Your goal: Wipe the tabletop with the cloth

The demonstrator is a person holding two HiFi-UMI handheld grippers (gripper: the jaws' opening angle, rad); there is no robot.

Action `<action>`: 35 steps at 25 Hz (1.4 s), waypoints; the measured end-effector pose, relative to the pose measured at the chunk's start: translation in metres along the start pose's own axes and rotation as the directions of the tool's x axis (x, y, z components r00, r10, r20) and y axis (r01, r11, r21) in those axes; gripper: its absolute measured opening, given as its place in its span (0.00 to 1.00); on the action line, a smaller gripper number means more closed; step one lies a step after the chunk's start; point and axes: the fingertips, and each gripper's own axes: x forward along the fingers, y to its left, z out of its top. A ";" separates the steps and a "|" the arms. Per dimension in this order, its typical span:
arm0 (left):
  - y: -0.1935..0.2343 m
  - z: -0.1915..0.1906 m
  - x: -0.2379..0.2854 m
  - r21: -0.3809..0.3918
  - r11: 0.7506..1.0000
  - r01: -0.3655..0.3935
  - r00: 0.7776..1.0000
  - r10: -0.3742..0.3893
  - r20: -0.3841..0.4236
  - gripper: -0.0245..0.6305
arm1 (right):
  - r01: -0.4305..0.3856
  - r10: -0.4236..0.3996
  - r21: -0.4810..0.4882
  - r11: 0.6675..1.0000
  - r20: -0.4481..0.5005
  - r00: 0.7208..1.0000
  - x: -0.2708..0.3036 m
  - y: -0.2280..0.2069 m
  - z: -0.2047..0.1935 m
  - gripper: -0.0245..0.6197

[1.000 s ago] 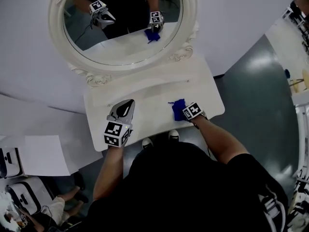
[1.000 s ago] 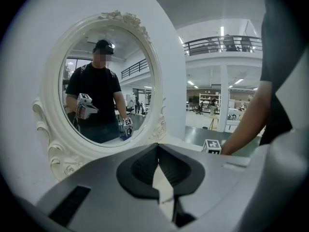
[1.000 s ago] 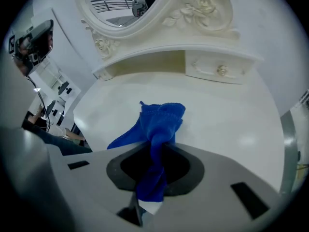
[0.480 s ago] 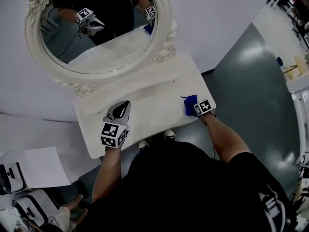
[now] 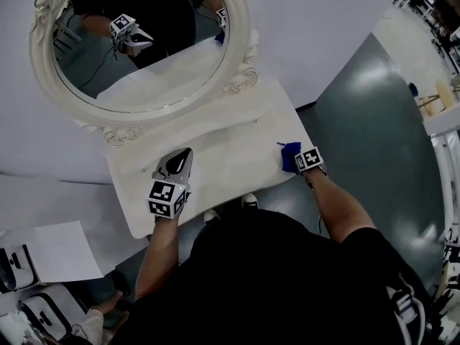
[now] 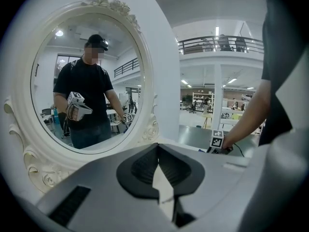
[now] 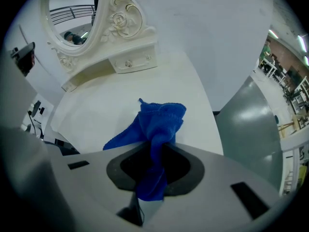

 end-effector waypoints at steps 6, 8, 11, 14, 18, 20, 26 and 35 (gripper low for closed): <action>0.013 -0.002 -0.013 -0.013 0.999 -0.034 0.999 0.034 0.010 0.05 | -0.058 0.057 0.012 0.998 0.040 0.998 -0.007 0.030 0.038 0.13; 0.021 -0.004 -0.021 -0.021 0.998 -0.057 0.998 0.057 0.013 0.05 | -0.104 0.104 -0.016 0.995 0.073 0.992 -0.010 0.054 0.068 0.13; 0.033 -0.010 -0.038 -0.039 0.995 -0.095 0.995 0.096 0.013 0.05 | -0.180 0.190 -0.092 0.979 0.114 0.975 -0.017 0.101 0.118 0.13; 0.046 -0.014 -0.054 -0.054 0.990 -0.133 0.991 0.134 0.012 0.05 | -0.262 0.290 -0.190 0.946 0.137 0.947 -0.024 0.159 0.164 0.13; 0.067 -0.025 -0.079 -0.082 0.976 -0.202 0.979 0.204 0.011 0.05 | -0.359 0.417 -0.318 0.877 0.134 0.899 -0.031 0.248 0.220 0.13; 0.075 -0.031 -0.092 -0.096 0.966 -0.238 0.971 0.240 0.011 0.05 | -0.395 0.468 -0.377 0.837 0.121 0.875 -0.033 0.292 0.242 0.13; 0.097 -0.050 -0.139 -0.153 0.925 -0.348 0.936 0.351 -0.004 0.05 | -0.486 0.583 -0.503 0.714 0.043 0.811 -0.033 0.420 0.287 0.13; 0.118 -0.087 -0.197 -0.242 0.844 -0.479 0.874 0.485 -0.040 0.05 | -0.572 0.651 -0.551 0.608 -0.067 0.756 0.003 0.563 0.302 0.13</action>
